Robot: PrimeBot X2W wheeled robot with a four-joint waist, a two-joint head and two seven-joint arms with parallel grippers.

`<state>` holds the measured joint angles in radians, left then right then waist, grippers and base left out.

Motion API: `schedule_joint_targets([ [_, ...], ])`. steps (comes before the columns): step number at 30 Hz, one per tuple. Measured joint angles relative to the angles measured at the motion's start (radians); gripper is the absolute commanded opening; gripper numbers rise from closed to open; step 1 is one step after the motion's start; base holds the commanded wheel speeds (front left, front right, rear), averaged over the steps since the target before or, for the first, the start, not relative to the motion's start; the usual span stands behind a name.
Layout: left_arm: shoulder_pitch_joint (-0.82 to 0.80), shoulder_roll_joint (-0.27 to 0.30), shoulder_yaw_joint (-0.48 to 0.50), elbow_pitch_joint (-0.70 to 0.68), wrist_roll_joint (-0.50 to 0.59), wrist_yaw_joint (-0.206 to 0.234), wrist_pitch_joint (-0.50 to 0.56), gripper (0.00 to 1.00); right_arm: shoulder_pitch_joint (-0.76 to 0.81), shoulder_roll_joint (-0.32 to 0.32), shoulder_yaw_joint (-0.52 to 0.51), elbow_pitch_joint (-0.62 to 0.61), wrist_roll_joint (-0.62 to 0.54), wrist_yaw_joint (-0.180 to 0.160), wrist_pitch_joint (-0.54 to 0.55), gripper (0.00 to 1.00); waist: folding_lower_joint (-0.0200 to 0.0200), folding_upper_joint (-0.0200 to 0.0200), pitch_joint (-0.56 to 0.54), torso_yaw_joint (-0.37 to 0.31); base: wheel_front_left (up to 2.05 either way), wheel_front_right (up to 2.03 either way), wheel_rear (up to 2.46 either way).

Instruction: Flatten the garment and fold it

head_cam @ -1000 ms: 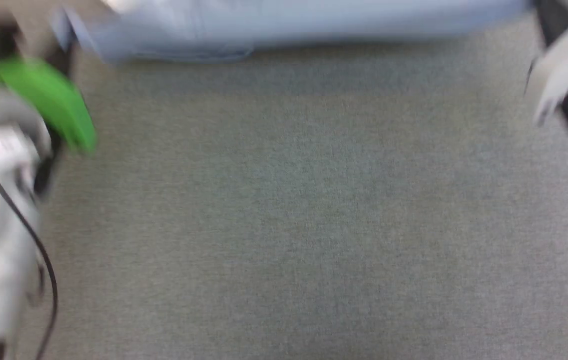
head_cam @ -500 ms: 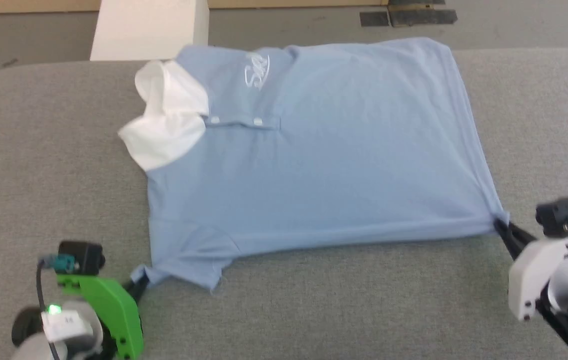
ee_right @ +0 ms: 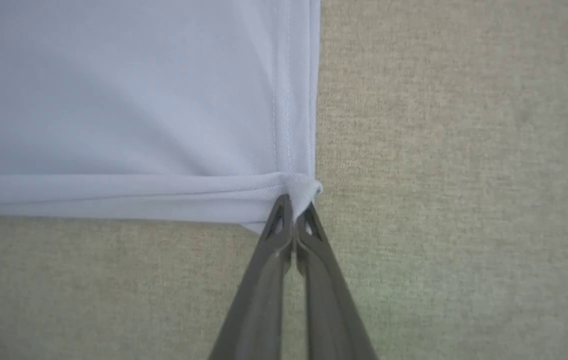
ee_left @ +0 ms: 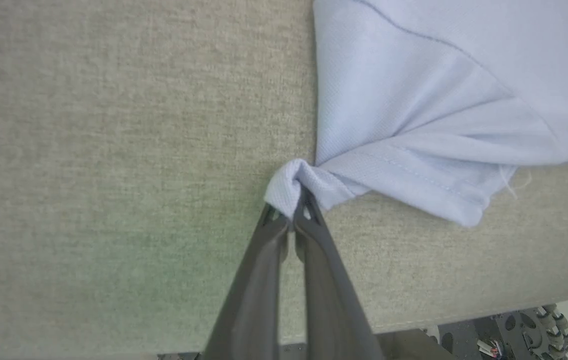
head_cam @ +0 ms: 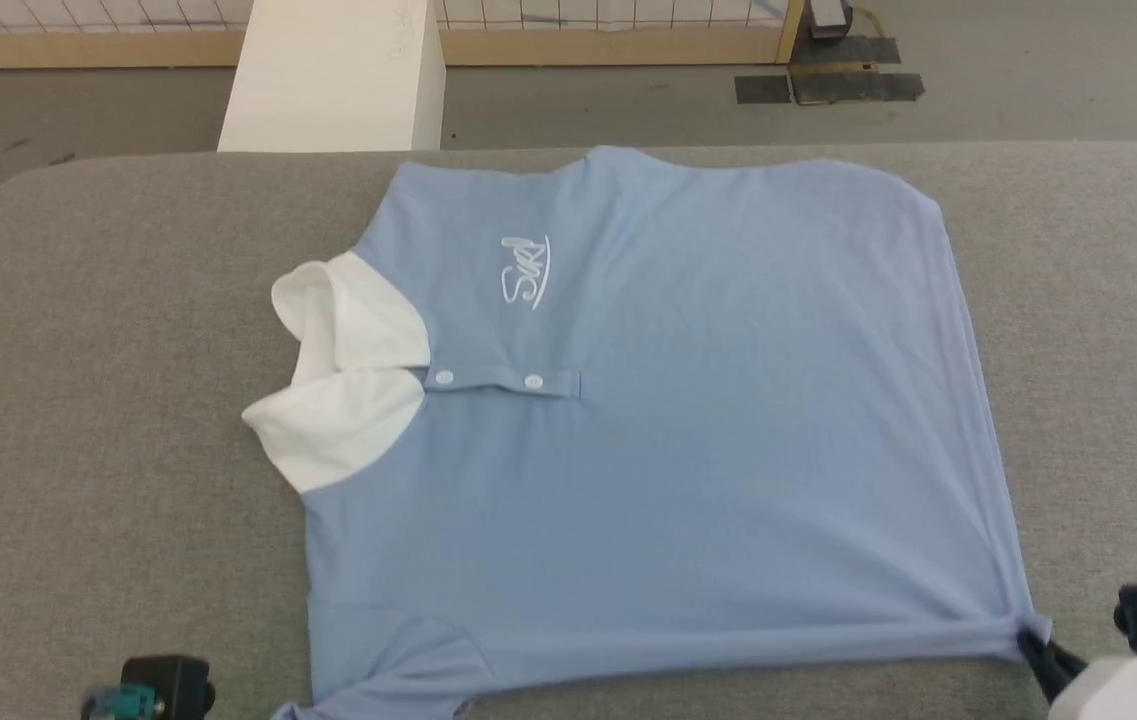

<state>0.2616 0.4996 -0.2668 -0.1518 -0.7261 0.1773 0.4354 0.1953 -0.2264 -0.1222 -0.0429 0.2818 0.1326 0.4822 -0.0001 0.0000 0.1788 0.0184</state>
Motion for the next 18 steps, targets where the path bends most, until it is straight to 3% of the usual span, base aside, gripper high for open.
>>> schedule_joint_targets([
  [4,0.040,-0.031,0.011,0.011,0.007,0.001,-0.097,0.00,0.065,0.054,-0.036,-0.040,-0.017,0.000,-0.009,0.00,0.0000,0.0000,-0.011,-0.003,0.00,0.00,0.00],
  [7,0.038,-0.066,0.017,0.043,0.038,-0.001,-0.219,0.00,0.073,0.092,-0.050,-0.043,-0.041,0.000,-0.108,0.00,0.0000,0.0001,-0.016,-0.005,0.00,0.00,0.00],
  [14,-0.105,-0.122,0.011,0.168,0.188,-0.046,-0.550,0.00,0.046,0.099,-0.004,0.006,-0.101,0.000,-0.370,0.00,0.0000,0.0000,-0.019,-0.008,0.00,0.00,0.00],
  [18,-0.233,-0.143,-0.011,0.219,0.247,-0.063,-0.634,0.00,-0.025,0.074,0.024,0.023,-0.124,0.000,-0.443,0.00,0.0000,0.0000,-0.013,-0.013,0.00,0.00,0.00],
])
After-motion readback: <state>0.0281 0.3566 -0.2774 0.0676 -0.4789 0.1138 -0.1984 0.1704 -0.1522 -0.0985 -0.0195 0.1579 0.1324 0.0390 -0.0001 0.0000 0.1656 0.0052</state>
